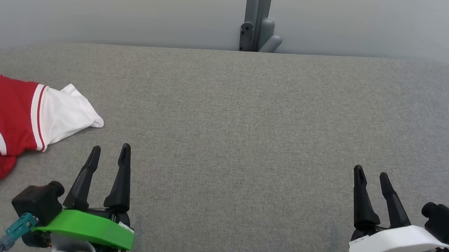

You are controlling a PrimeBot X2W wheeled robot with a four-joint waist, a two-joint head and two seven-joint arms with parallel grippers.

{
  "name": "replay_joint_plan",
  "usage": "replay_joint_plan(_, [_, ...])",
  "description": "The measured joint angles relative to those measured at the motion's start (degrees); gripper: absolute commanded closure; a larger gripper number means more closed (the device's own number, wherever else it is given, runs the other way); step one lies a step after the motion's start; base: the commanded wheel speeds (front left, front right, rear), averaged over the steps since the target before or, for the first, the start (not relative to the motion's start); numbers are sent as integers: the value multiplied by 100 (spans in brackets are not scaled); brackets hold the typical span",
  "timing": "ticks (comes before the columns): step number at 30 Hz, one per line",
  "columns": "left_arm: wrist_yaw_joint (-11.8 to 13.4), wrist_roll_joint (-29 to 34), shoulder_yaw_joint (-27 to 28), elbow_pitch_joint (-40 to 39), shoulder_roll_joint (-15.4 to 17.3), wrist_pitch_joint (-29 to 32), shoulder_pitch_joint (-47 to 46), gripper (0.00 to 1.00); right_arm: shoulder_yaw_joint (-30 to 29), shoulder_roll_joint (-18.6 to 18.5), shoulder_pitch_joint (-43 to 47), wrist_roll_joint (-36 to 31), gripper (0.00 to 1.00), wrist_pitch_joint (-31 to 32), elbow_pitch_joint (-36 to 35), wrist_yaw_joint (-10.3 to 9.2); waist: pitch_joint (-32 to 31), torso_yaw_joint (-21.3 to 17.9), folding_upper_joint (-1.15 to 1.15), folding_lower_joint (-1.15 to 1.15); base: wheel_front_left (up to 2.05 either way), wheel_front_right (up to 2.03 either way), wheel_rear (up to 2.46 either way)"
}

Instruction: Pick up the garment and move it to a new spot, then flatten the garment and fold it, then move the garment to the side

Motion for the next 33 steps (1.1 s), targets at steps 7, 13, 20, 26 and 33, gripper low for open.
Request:
replay_joint_plan(7, [1, 389, -20, -58, 0, -46, 40, 0, 154, 1, 45, -381, 0, -158, -99, 0, -14, -2, 0, 0, 0, 0, 0])
replay_joint_plan(13, [25, 501, 5, -129, 1, -71, 79, 0, 219, 1, 124, -646, 0, -299, -151, 0, -31, 3, 0, 0, 0, 0, 0])
replay_joint_plan(20, [14, 833, 11, -149, 1, -104, 88, 0, 247, 0, 154, -998, 0, -446, -208, 0, -40, 0, 0, 0, 0, 0, 0])
replay_joint_plan(26, [-4, 1113, 11, -147, 1, -142, 125, 0, 283, 0, 225, -1259, 0, -564, -257, 0, -56, -6, 0, 0, 0, 0, 0])
replay_joint_plan(33, [2, 1385, 25, -168, 1, -174, 170, 0, 336, -1, 278, -1512, 0, -695, -319, 0, -59, 2, 0, 0, 0, 0, 0])
